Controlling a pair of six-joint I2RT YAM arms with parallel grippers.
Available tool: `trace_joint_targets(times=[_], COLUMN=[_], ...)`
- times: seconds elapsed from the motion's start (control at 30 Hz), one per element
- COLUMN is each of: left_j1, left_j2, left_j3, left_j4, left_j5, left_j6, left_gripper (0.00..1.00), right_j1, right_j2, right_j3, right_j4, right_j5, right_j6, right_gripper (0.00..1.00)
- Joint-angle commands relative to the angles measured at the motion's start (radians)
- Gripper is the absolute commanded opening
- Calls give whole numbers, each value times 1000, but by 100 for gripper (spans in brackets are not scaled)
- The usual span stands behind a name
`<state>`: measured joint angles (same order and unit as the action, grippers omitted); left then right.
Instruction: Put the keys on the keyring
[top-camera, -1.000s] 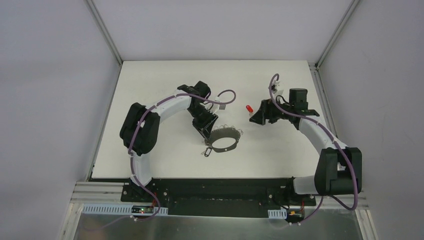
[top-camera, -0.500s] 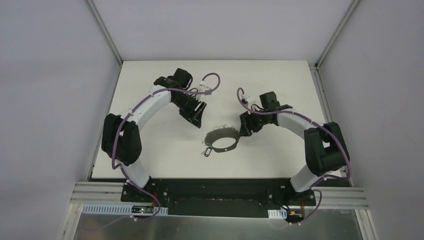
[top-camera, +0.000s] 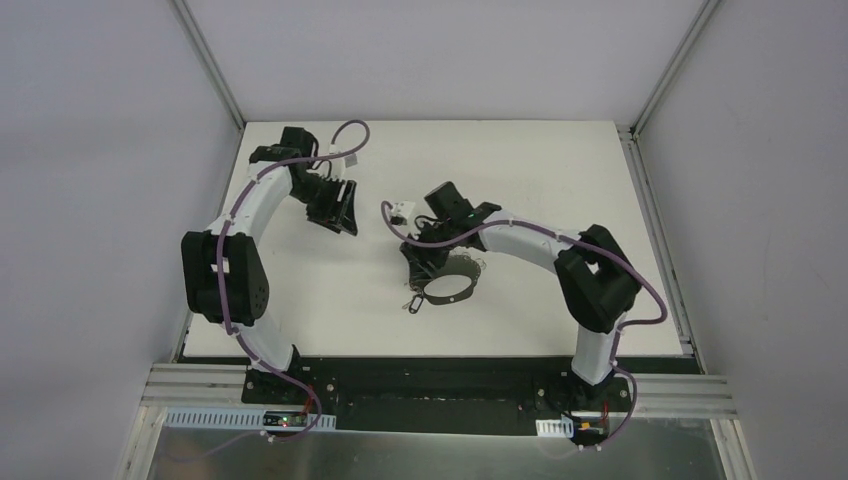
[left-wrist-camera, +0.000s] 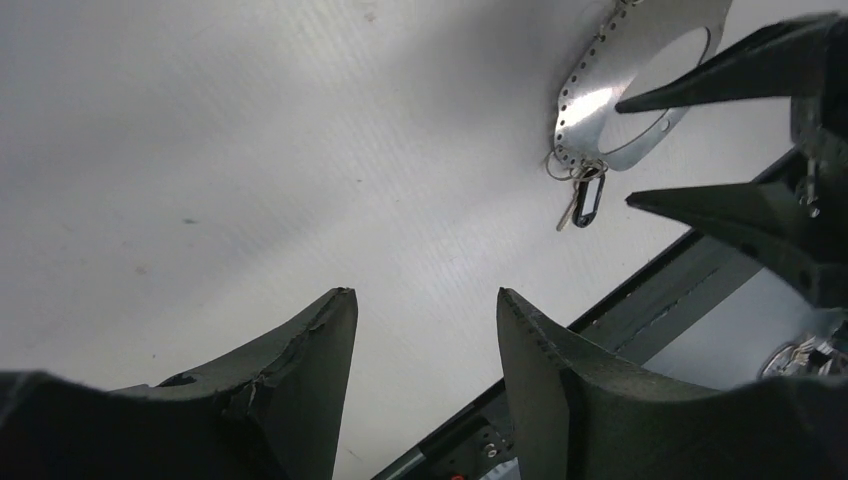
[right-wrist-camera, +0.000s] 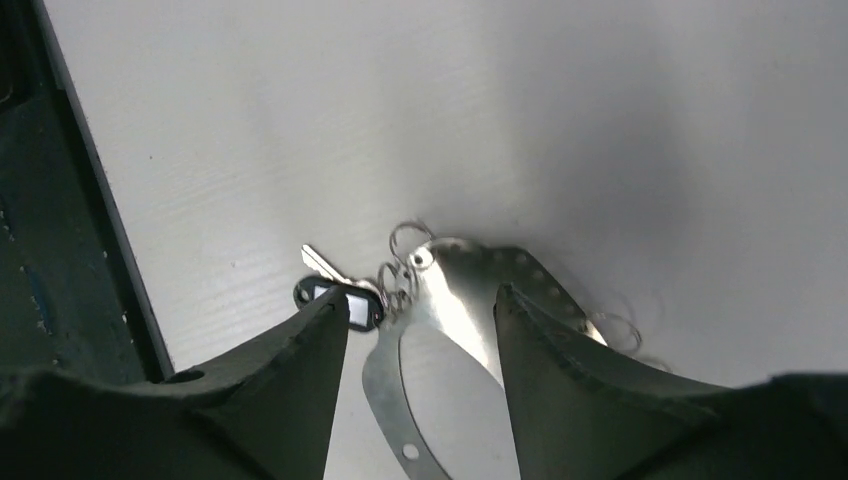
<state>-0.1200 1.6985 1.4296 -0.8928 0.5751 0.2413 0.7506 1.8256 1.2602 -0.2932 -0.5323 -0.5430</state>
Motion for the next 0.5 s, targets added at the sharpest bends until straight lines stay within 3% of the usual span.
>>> trace_joint_targets(times=[0.0,0.33,0.47], left_j1=[80,151,152], left_j2=[-58,-58,-54], left_j3=[19,29,28], left_j4=[-38,-34,-34], left_j5=[45,113,132], left_j6=[-56,-78,-81], left_gripper=[55,55,55], right_j1=[77,169,178], right_j2=[83,184,200], right_j3=[112,196,203], right_j4=[-62,-146,-155], right_j5=[85,211,236], right_j6=[-64,-146,-164], right_gripper=[57,55,46])
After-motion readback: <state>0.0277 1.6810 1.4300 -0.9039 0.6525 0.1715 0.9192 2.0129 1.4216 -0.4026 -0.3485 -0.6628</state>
